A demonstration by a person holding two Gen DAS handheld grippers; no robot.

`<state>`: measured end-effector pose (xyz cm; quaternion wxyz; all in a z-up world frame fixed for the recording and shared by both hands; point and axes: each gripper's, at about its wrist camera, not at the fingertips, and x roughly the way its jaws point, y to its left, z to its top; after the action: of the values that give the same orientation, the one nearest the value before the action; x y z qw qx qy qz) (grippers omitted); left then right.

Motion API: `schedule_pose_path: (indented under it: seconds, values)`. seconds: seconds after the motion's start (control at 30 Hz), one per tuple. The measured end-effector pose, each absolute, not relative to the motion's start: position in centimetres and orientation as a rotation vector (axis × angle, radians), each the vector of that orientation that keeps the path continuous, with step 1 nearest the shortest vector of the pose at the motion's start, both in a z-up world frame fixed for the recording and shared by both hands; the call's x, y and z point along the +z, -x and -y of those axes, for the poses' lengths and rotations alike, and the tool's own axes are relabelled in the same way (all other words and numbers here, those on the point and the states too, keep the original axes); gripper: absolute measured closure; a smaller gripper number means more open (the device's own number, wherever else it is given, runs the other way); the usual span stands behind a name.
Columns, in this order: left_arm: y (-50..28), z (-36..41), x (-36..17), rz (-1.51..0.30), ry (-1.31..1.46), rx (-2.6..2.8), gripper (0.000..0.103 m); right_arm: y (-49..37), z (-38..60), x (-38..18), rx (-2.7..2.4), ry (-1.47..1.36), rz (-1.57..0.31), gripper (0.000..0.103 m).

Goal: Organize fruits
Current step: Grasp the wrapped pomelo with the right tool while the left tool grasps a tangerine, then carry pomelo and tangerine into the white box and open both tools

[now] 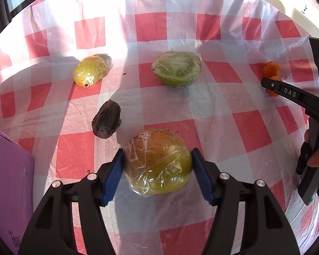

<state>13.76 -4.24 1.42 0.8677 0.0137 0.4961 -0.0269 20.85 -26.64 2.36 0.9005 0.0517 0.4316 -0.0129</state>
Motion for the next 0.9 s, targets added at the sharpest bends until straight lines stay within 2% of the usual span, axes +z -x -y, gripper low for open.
schedule_pose_path:
  seconds: [0.17, 0.47, 0.9]
  values:
    - [-9.0, 4.6, 2.0, -1.043, -0.029, -0.081, 0.04, -20.4, 25.9, 2.2, -0.02, -0.095, -0.901, 0.066]
    - [-2.6, 3.9, 1.6, -1.103, -0.057, -0.115, 0.04, -9.9, 24.7, 2.9, 0.052, -0.147, -0.951, 0.066]
    - [0.2, 2.6, 2.3, -1.148, -0.023, -0.167, 0.04, -0.6, 20.5, 3.4, 0.18, -0.115, -1.085, 0.066]
